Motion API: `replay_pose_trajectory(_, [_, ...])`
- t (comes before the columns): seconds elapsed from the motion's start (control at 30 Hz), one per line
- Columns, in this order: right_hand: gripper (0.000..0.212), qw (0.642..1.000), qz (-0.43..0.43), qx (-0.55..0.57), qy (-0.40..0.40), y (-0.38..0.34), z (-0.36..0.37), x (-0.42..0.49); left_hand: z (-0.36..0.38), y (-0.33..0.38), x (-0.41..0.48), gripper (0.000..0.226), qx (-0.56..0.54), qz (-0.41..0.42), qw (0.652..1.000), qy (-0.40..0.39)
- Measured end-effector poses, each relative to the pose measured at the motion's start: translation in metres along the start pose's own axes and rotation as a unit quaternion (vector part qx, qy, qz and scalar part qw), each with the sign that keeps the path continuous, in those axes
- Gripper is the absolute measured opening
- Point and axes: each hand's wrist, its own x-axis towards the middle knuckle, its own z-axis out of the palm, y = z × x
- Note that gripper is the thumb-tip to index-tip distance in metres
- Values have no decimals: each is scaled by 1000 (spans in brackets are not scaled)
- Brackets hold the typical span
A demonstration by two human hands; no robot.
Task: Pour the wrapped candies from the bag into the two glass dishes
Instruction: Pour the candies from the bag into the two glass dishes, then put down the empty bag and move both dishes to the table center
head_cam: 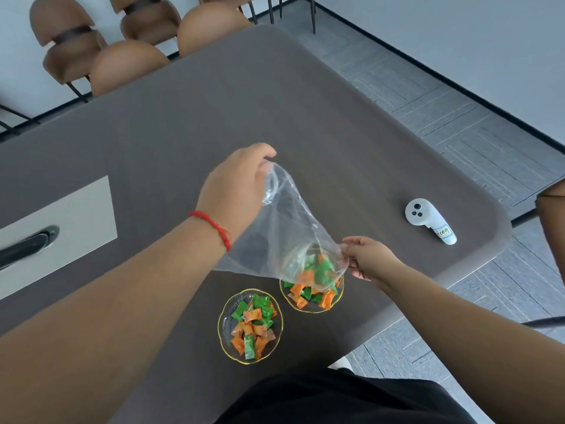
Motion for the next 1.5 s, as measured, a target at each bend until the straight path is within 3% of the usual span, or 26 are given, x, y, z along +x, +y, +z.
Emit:
replay_pose_trajectory(0.2, [16,995,-53,64,-64,-50,-1,-1,-62,-59,-13,25,28,-78,996,-21])
replay_pose_trajectory(0.33, [29,990,-114,3,-77,-87,17,2,-83,-103,-28,13,37,-172,983,-59])
replay_pose_trajectory(0.6, [54,980,-196,-26,-31,-120,68,36,-61,-158,-80,25,-49,-247,968,19])
replay_pose_trajectory(0.73, [56,981,-180,-54,-39,-101,75,59,-26,-173,-115,39,-33,-255,966,5])
replay_pose_trajectory(0.83, [46,983,-163,-78,-33,-79,79,77,8,-184,-138,17,4,-285,958,-43])
replay_pose_trajectory(1.03, [34,974,-142,-177,-16,-32,80,111,71,-196,-187,16,-9,-394,913,-108])
replay_pose_trajectory(1.23, [31,958,-158,-241,8,-1,81,122,109,-194,-223,21,-45,-465,876,-120])
replay_pose_trajectory(1.5, [27,942,-179,-281,39,19,79,130,140,-198,-250,28,-42,-438,878,-188])
